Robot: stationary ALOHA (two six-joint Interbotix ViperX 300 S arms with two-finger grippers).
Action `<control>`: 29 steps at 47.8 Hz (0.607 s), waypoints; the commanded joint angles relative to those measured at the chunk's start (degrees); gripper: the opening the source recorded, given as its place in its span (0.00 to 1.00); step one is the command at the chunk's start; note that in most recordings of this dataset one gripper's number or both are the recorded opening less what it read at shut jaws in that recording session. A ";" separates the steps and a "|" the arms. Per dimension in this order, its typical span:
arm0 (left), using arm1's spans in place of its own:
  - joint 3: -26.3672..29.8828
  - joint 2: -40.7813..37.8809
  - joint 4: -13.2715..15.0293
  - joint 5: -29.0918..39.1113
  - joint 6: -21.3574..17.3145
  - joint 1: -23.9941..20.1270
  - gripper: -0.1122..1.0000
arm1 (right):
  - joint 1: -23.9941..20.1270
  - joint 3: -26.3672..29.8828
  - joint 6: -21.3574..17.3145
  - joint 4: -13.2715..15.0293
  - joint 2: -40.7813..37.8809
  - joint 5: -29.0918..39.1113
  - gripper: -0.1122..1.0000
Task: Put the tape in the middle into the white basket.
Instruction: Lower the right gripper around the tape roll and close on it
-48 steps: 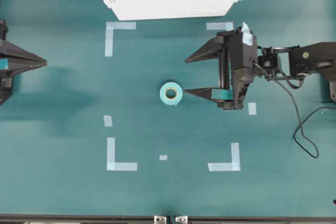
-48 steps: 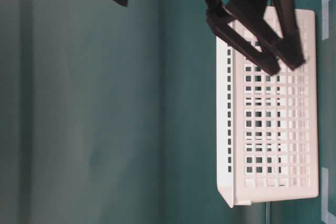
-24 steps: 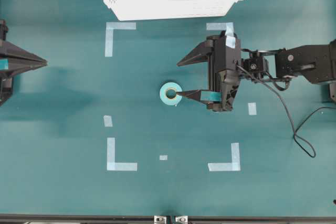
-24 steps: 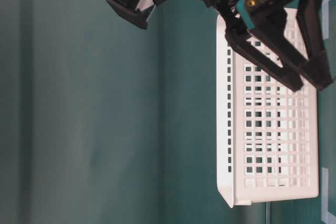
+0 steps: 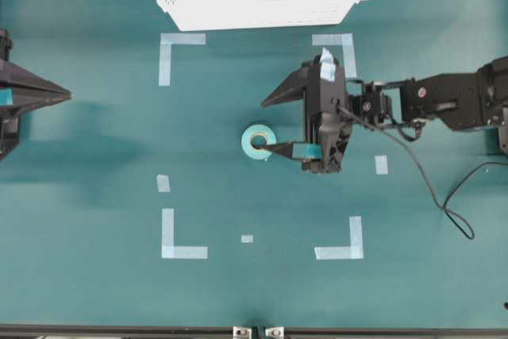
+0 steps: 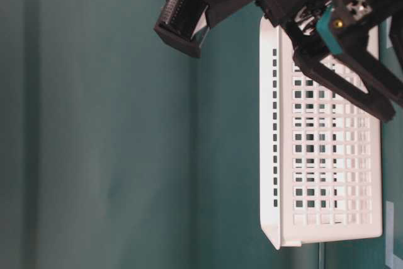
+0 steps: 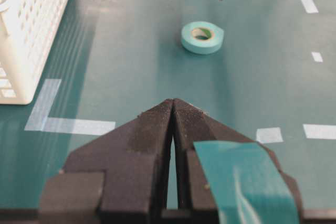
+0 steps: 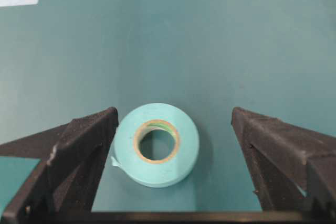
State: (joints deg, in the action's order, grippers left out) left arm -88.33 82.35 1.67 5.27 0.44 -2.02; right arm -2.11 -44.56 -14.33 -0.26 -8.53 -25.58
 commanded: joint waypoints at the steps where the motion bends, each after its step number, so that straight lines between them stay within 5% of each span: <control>1: 0.70 -0.44 -0.09 -0.53 0.00 -0.26 0.00 | -0.70 1.14 -0.44 -0.18 0.44 -0.35 0.99; 29: 0.70 -0.44 -0.09 -0.53 0.00 -0.26 0.00 | -1.14 1.41 -3.60 -0.09 -2.20 -0.62 0.99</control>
State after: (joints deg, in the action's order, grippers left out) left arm -88.33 82.44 1.58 5.36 0.44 -2.02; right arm -2.99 -44.21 -17.84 -0.26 -11.16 -25.66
